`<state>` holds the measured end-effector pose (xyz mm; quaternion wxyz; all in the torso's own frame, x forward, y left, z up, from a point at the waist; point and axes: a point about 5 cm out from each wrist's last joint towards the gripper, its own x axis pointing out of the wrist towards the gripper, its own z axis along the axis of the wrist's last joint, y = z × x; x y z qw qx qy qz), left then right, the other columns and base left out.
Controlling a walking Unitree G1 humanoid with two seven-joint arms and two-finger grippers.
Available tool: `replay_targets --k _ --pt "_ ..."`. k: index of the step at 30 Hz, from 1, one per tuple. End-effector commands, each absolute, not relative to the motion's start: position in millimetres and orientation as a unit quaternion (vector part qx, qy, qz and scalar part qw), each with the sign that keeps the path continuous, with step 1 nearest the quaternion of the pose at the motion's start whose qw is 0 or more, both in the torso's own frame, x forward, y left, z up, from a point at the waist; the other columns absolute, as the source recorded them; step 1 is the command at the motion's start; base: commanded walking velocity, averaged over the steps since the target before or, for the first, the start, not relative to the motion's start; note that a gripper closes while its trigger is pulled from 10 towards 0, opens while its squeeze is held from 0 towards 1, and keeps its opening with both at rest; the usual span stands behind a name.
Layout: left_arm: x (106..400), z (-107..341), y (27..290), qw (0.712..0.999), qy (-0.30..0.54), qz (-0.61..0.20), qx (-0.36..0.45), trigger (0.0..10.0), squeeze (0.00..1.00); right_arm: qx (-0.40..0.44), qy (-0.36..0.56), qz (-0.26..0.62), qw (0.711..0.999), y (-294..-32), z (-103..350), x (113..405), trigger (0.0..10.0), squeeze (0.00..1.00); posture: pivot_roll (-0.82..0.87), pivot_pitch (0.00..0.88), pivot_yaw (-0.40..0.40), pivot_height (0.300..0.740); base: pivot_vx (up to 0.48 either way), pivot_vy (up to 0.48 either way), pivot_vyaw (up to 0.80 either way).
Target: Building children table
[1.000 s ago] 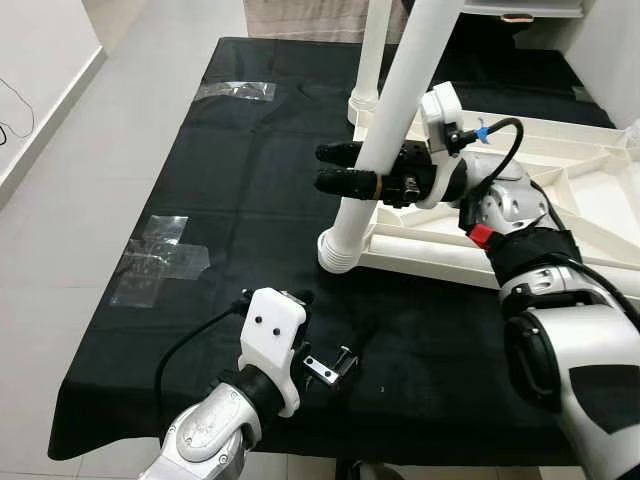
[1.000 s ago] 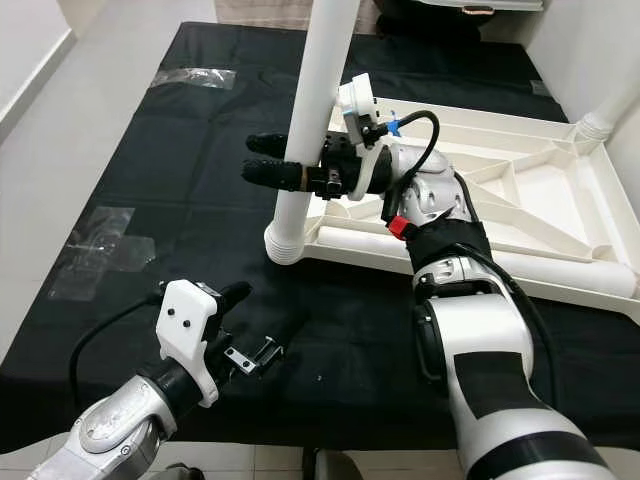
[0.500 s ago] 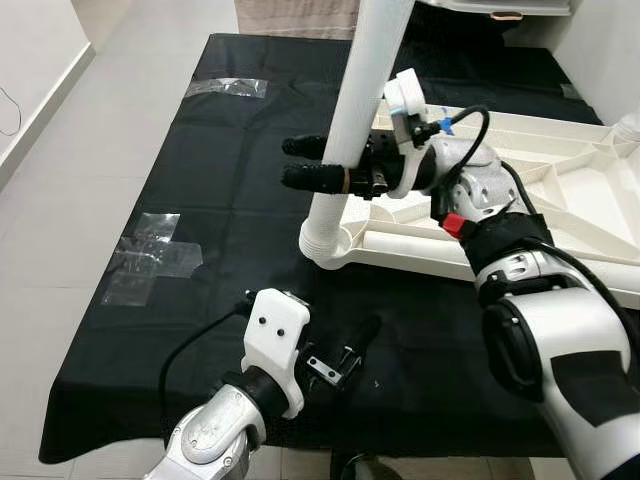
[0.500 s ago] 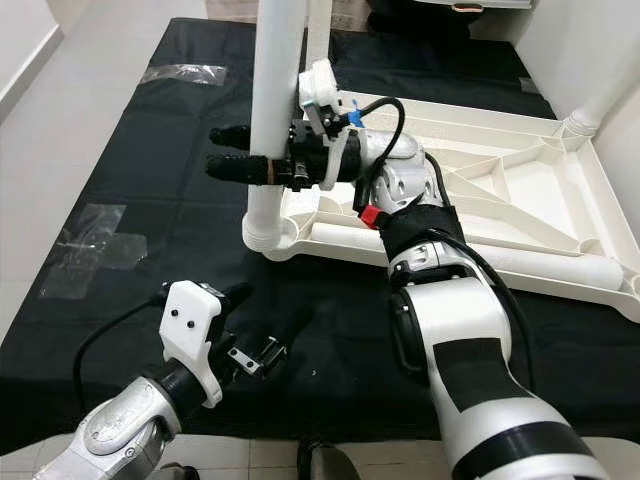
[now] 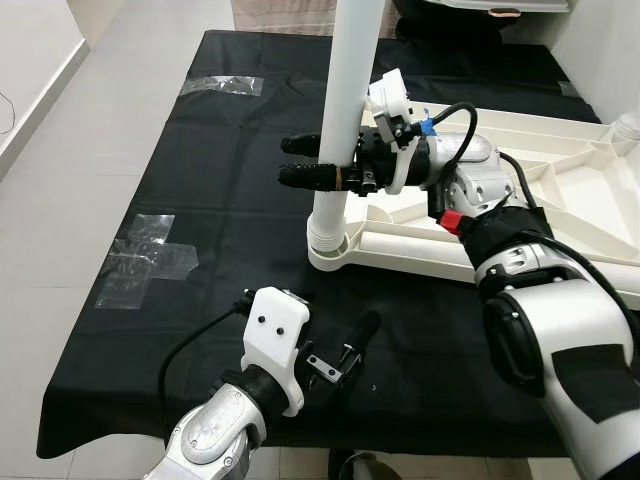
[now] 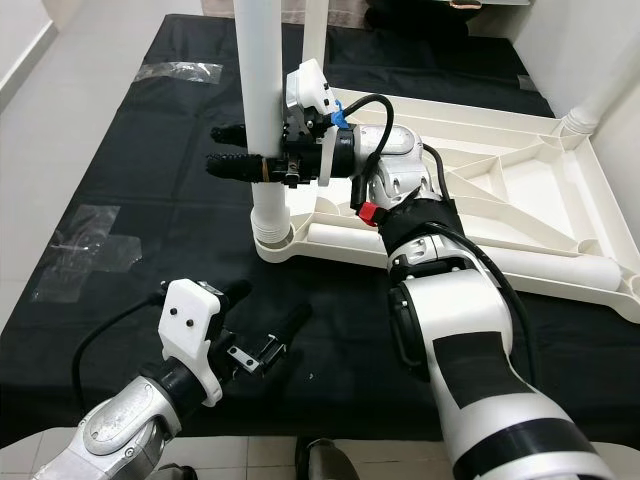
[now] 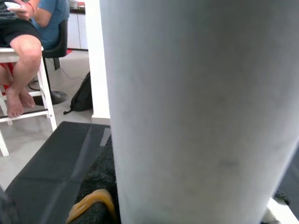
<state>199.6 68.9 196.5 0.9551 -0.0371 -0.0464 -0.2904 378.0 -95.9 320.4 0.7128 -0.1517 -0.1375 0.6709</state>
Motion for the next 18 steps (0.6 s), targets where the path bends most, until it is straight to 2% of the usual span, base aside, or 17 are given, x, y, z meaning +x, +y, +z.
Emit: replay_targets --k 1,13,18 --pt "197 195 70 0.956 -0.041 -0.288 -0.035 10.0 0.00 -0.166 -0.115 0.677 0.708 -96 313 378 10.0 0.00 0.11 0.270 -0.101 0.740 0.000 0.000 0.00" --pt "196 196 78 0.962 -0.043 -0.268 -0.026 10.0 0.00 -0.141 -0.117 0.694 0.696 -104 317 376 10.0 0.00 0.11 0.270 -0.105 0.740 0.000 0.000 0.00" --pt "194 196 95 0.975 -0.047 -0.216 0.010 10.0 0.00 -0.139 -0.108 0.705 0.687 -98 309 375 10.0 0.00 0.11 0.270 -0.109 0.740 0.000 0.000 0.00"
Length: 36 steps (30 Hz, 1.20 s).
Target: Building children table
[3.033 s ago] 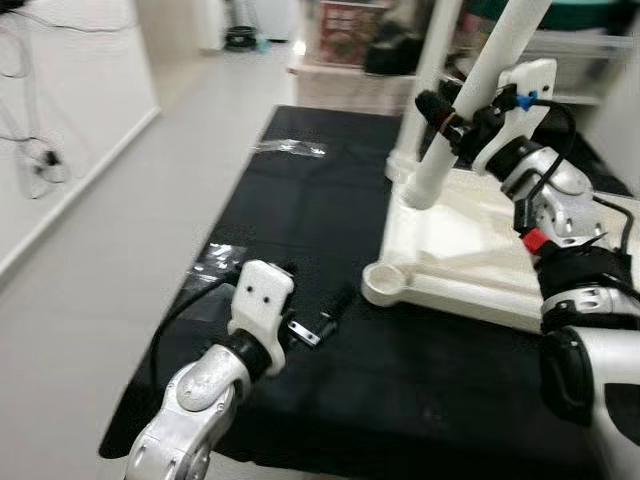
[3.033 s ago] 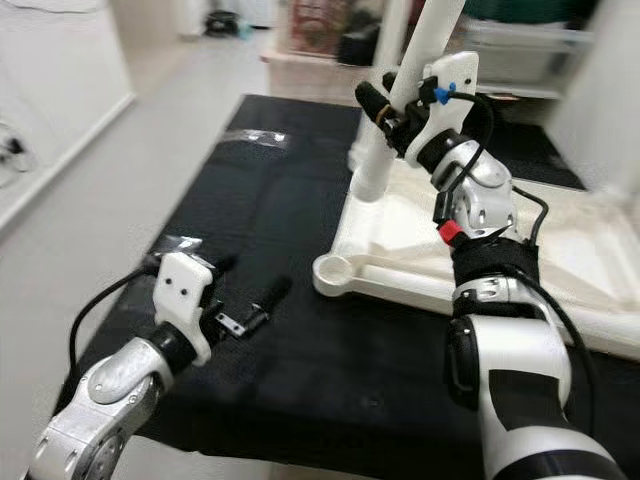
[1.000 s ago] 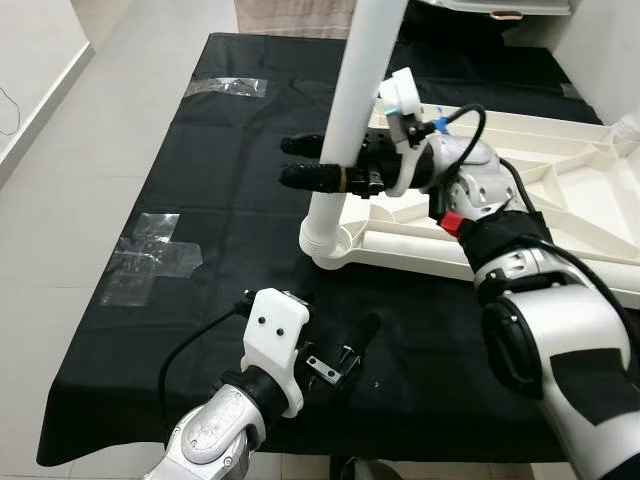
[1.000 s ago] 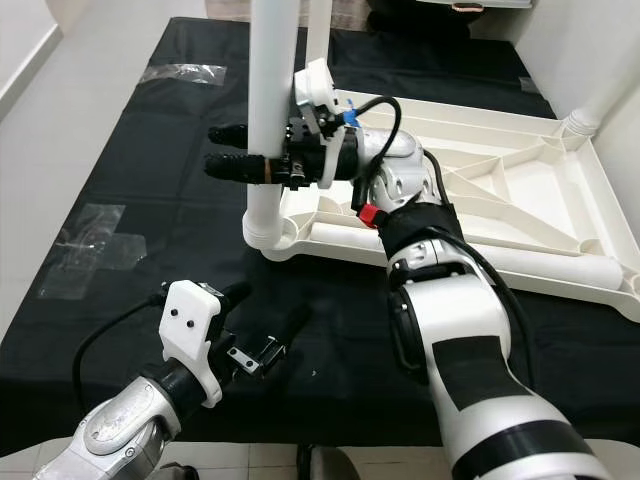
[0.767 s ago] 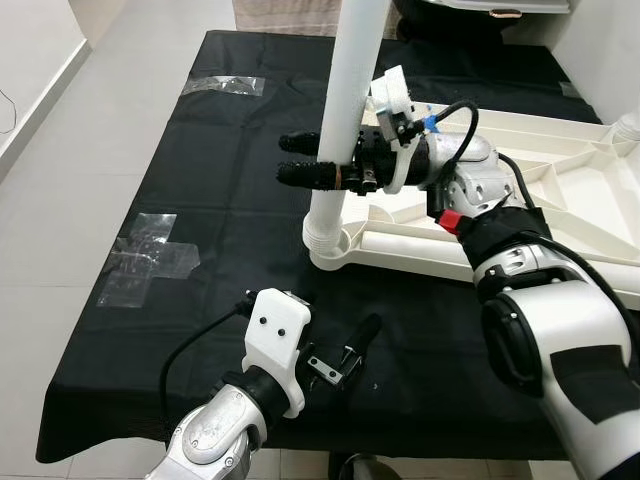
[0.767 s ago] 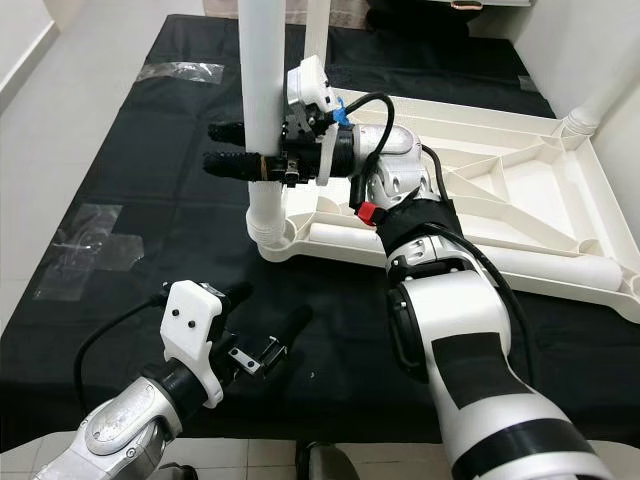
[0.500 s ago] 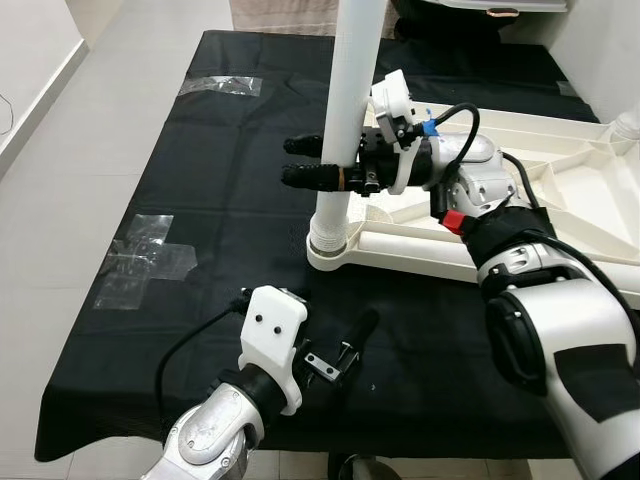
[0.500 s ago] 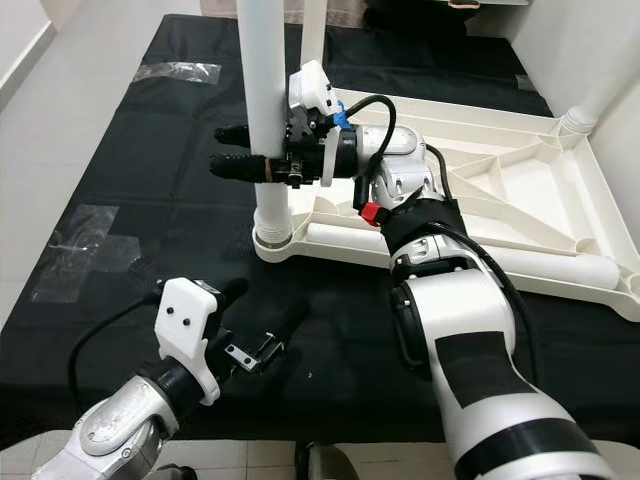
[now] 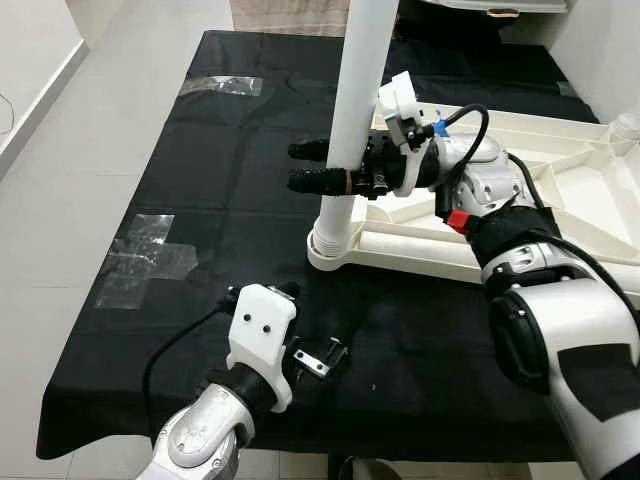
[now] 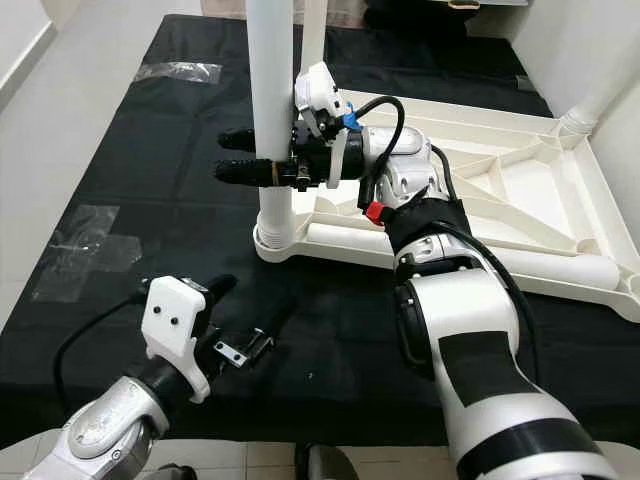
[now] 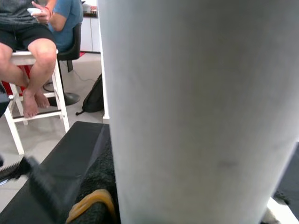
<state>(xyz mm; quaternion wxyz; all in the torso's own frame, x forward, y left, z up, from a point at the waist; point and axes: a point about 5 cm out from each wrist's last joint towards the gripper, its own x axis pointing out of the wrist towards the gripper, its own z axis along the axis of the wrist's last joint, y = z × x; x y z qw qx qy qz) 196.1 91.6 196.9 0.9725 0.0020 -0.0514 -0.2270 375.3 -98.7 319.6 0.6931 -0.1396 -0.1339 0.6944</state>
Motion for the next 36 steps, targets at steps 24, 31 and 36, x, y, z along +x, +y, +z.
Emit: replay_targets --k 24,31,36 --pt "187 208 94 0.977 -0.080 -0.191 0.045 10.0 0.00 -0.058 -0.076 0.679 0.728 -79 301 383 10.0 0.00 0.10 0.266 -0.116 0.740 0.000 0.000 0.00" --pt "188 210 93 0.977 -0.084 -0.191 0.052 10.0 0.00 -0.060 -0.068 0.652 0.753 -82 290 387 10.0 0.00 0.11 0.257 -0.119 0.740 0.000 0.000 0.00" --pt "190 210 95 0.976 -0.085 -0.191 0.055 10.0 0.00 -0.055 -0.079 0.656 0.749 -87 286 385 10.0 0.00 0.11 0.246 -0.113 0.740 0.000 0.000 0.00"
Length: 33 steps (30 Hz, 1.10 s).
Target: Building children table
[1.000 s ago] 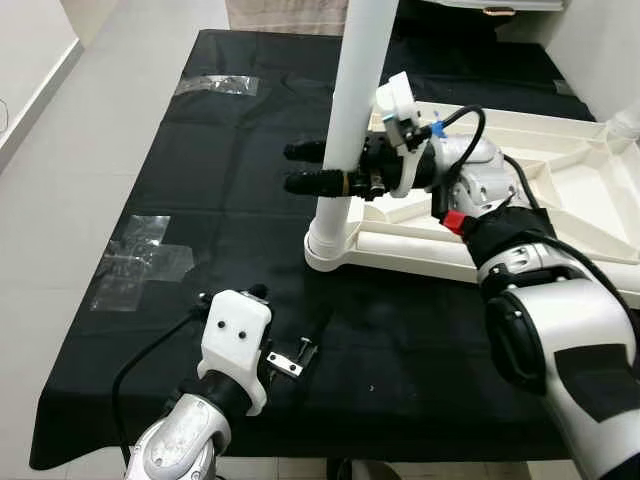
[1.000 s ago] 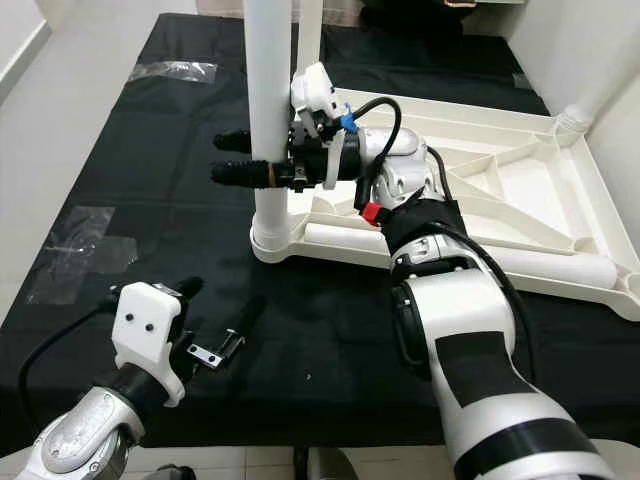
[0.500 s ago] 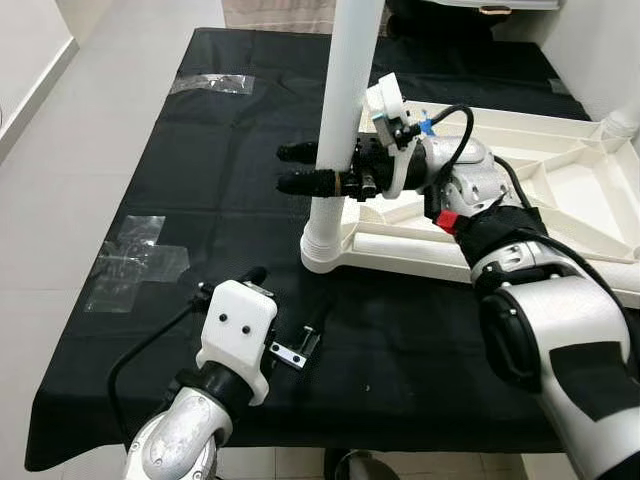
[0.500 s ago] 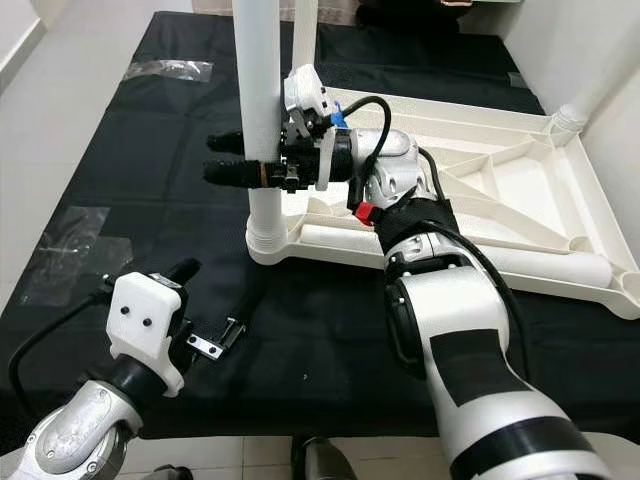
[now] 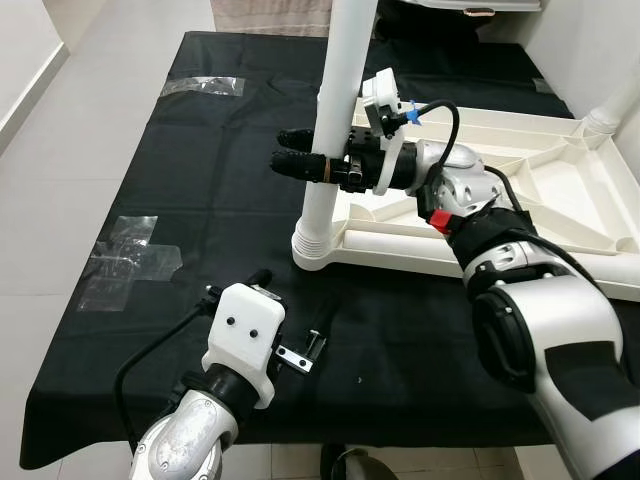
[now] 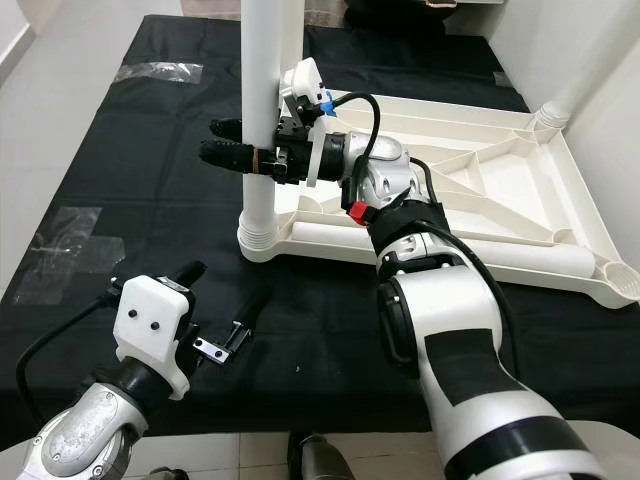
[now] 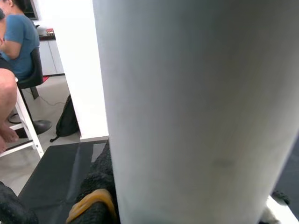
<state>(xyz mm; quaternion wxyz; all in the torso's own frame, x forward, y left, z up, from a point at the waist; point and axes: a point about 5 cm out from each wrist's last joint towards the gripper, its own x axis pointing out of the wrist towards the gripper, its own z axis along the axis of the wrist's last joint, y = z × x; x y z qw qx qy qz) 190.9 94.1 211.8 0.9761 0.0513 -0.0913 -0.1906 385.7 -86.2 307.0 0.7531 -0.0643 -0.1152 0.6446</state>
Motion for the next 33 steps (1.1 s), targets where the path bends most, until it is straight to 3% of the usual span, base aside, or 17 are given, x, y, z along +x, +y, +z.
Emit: replay_targets --k 1,11,16,25,28,33 --pt "191 210 95 0.976 -0.085 -0.191 0.054 10.0 0.00 -0.053 -0.083 0.662 0.743 -88 285 384 10.0 0.00 0.11 0.246 -0.113 0.740 0.000 0.000 0.00" --pt "195 211 100 0.976 -0.091 -0.189 0.064 10.0 0.00 -0.069 -0.075 0.697 0.710 -82 275 377 10.0 0.00 0.11 0.246 -0.109 0.740 0.000 0.000 0.00" --pt "195 212 97 0.975 -0.092 -0.193 0.063 10.0 0.00 -0.074 -0.059 0.747 0.658 -70 269 369 10.0 0.00 0.11 0.252 -0.113 0.740 0.000 0.000 0.00" --pt "195 212 98 0.975 -0.092 -0.193 0.066 10.0 0.00 -0.071 -0.051 0.771 0.630 -62 269 364 10.0 0.00 0.11 0.256 -0.117 0.740 0.000 0.000 0.00" --pt "196 214 98 0.975 -0.094 -0.193 0.063 10.0 0.00 -0.081 -0.039 0.793 0.602 -51 265 356 10.0 0.00 0.11 0.263 -0.119 0.740 0.000 0.000 0.00" --pt "196 214 97 0.974 -0.095 -0.196 0.065 10.0 0.00 -0.096 -0.037 0.804 0.585 -46 262 351 10.0 0.00 0.12 0.267 -0.120 0.740 0.000 0.000 0.00"
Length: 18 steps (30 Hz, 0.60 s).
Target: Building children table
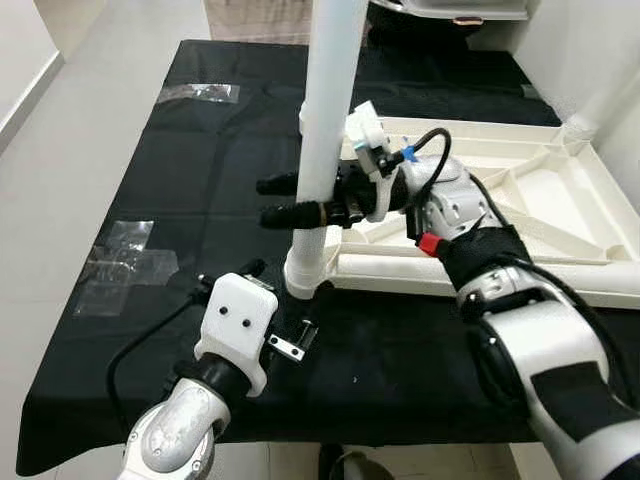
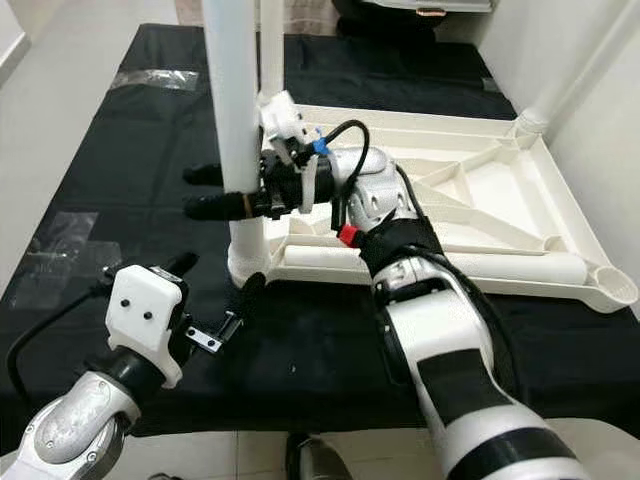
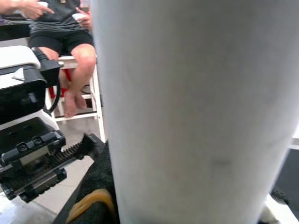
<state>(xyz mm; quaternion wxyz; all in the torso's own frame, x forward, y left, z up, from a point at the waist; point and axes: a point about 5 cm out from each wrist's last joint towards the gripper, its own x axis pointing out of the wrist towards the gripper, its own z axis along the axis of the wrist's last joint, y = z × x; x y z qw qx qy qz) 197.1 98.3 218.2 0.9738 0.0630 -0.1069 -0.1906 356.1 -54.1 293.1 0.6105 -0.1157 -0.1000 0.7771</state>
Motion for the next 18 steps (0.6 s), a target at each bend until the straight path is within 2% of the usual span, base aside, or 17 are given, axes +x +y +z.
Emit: replay_targets --k 1,8,18 --pt "196 214 97 0.974 -0.095 -0.196 0.065 10.0 0.00 -0.092 -0.040 0.807 0.582 -44 263 350 10.0 0.00 0.12 0.269 -0.122 0.740 0.000 0.000 0.00" --pt "196 214 97 0.974 -0.096 -0.195 0.066 10.0 0.00 -0.080 -0.051 0.810 0.579 -42 264 349 10.0 0.00 0.12 0.269 -0.122 0.740 0.000 0.000 0.00" --pt "198 216 98 0.973 -0.102 -0.193 0.069 10.0 0.00 -0.078 -0.033 0.780 0.620 -52 256 358 10.0 0.00 0.12 0.269 -0.121 0.740 0.000 0.000 0.00"
